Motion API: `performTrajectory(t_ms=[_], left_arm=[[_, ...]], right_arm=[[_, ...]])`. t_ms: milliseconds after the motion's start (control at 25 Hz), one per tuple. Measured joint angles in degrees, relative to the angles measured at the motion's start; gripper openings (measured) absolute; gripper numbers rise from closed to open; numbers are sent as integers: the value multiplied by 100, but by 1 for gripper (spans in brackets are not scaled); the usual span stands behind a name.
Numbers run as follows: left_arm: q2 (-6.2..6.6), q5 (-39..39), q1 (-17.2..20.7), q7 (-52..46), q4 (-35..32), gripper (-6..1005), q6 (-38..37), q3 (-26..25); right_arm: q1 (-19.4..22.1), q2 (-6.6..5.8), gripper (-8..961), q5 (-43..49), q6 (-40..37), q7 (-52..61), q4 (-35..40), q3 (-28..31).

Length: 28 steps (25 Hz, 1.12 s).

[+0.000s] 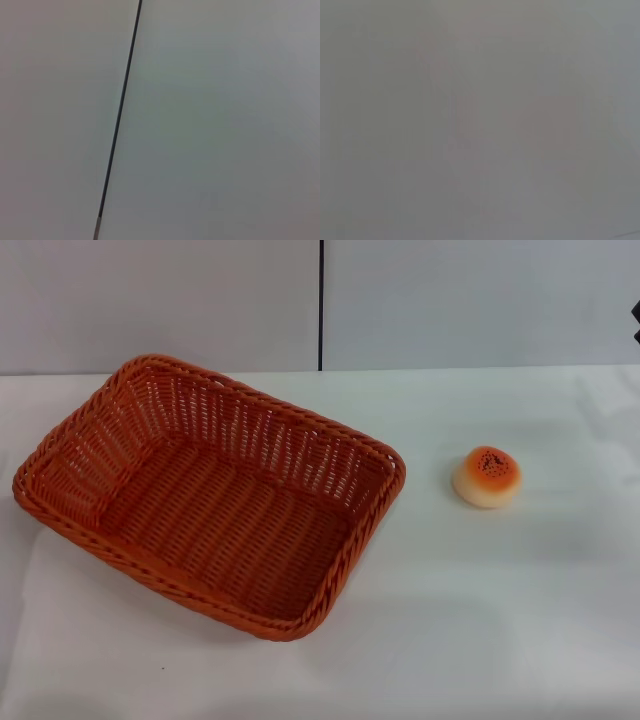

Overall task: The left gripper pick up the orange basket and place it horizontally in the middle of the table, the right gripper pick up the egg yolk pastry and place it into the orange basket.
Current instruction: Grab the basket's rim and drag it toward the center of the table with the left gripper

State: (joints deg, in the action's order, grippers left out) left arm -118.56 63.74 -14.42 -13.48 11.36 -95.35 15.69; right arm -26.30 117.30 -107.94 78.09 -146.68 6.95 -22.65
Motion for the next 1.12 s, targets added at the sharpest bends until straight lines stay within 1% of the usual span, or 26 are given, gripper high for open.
performTrajectory(t_ms=[280,560,760,880,1040,1120], left_arm=[[-2,-2,-74,0,-10,740,-21,6],[-9,-1,-69,2,-9,740,-7,11],[8,-2,-32,4,-12,740,8,9],[29,5,-48,-50,-57,740,55,97],[42,90,-45,-540,-578,741,98,403],[54,141,-26,-1081,-1022,741,128,573]], right_arm=[[-8,3,631,2,-1,0,-12,-11],[-62,13,631,21,-17,0,-39,-29],[-70,58,631,27,-18,16,-37,-30],[-55,86,631,22,-18,155,-17,-30],[-41,86,631,16,-4,492,66,-29],[1,90,631,36,4,847,212,-39]])
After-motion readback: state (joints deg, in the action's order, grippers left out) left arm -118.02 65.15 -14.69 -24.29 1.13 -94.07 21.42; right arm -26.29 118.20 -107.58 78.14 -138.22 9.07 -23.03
